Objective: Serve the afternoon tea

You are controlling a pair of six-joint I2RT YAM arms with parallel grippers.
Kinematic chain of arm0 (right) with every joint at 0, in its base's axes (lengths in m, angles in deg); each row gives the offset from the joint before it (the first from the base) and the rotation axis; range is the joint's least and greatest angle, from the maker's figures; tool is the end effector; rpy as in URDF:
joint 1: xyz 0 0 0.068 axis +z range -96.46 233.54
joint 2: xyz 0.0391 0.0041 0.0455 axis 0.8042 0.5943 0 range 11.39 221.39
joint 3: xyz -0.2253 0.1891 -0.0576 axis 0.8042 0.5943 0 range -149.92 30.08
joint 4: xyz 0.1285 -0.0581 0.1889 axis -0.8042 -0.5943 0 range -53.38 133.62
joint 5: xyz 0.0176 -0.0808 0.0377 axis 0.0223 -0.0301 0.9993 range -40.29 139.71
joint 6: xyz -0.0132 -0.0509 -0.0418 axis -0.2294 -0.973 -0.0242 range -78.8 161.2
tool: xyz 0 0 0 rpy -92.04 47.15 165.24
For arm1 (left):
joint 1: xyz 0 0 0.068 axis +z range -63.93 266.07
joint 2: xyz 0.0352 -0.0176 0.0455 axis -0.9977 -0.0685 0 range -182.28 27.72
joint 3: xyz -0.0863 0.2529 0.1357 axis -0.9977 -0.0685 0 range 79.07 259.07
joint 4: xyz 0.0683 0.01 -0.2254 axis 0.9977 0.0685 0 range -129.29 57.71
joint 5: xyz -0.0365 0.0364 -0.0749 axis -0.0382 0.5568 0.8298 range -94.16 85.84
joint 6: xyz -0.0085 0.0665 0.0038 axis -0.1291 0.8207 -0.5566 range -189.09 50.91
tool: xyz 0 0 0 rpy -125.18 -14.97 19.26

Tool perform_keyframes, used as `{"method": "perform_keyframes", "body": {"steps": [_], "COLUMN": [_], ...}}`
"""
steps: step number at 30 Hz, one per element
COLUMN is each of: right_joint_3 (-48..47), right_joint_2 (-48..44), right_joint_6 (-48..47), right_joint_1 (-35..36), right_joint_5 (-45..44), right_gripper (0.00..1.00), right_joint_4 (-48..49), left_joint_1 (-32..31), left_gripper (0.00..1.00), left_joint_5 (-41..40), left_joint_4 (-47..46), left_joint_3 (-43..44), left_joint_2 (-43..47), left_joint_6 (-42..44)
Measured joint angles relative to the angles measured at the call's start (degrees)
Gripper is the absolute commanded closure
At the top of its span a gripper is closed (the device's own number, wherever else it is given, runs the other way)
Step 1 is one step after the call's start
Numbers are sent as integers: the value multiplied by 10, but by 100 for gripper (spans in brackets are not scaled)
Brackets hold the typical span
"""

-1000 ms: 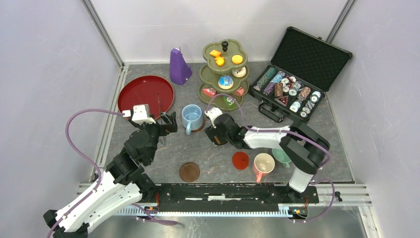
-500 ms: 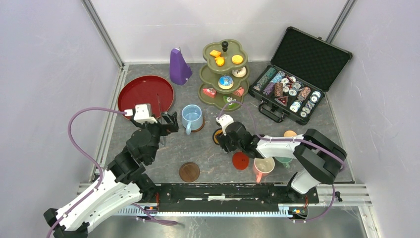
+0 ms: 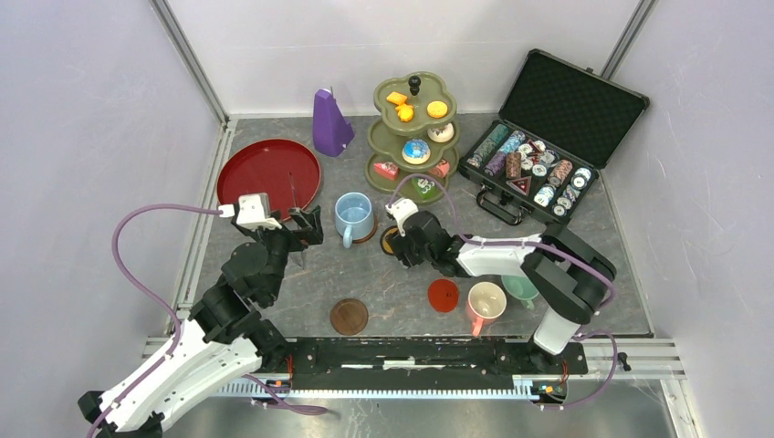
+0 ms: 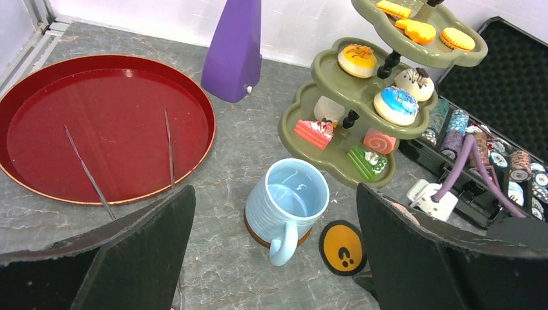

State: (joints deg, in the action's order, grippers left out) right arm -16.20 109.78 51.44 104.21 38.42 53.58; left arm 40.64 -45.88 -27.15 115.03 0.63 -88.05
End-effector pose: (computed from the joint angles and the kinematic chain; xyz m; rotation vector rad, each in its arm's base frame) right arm 0.2218 0.2542 0.1825 -0.7026 2.2009 0.3225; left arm 0.0812 -0.0317 0.3327 -0.1851 1.6097 -0.2757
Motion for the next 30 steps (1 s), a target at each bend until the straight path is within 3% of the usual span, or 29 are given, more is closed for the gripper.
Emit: {"method": "perform_keyframes", "body": {"steps": [3, 7, 12, 16, 20, 25, 30], "right_joint_3": [0, 7, 28, 57, 93, 137, 155], "right_joint_2": [-42, -185, -371, -417, -414, -431, -425], "right_joint_6": [-18, -48, -57, 19, 132, 235, 280], "right_joint_1": [-1, -2, -17, -100, -205, -233, -266], "right_joint_5": [0, -33, -161, -242, -257, -263, -271], "right_gripper": [16, 4, 2, 2, 2, 19, 36], "right_joint_4": [-40, -69, -93, -181, -294, -353, -352], "left_joint_1": [0, 0, 0, 0, 0, 0, 0], "left_gripper": [0, 0, 0, 0, 0, 0, 0], "left_joint_5": [2, 4, 16, 24, 29, 30, 31], "left_joint_4": [-1, -7, -22, -29, -28, -40, -50], "left_joint_3": [1, 7, 9, 10, 33, 73, 86], "left_joint_2": [-4, -22, -41, -48, -52, -49, -47], "left_joint_6": [1, 10, 19, 26, 46, 80, 101]}}
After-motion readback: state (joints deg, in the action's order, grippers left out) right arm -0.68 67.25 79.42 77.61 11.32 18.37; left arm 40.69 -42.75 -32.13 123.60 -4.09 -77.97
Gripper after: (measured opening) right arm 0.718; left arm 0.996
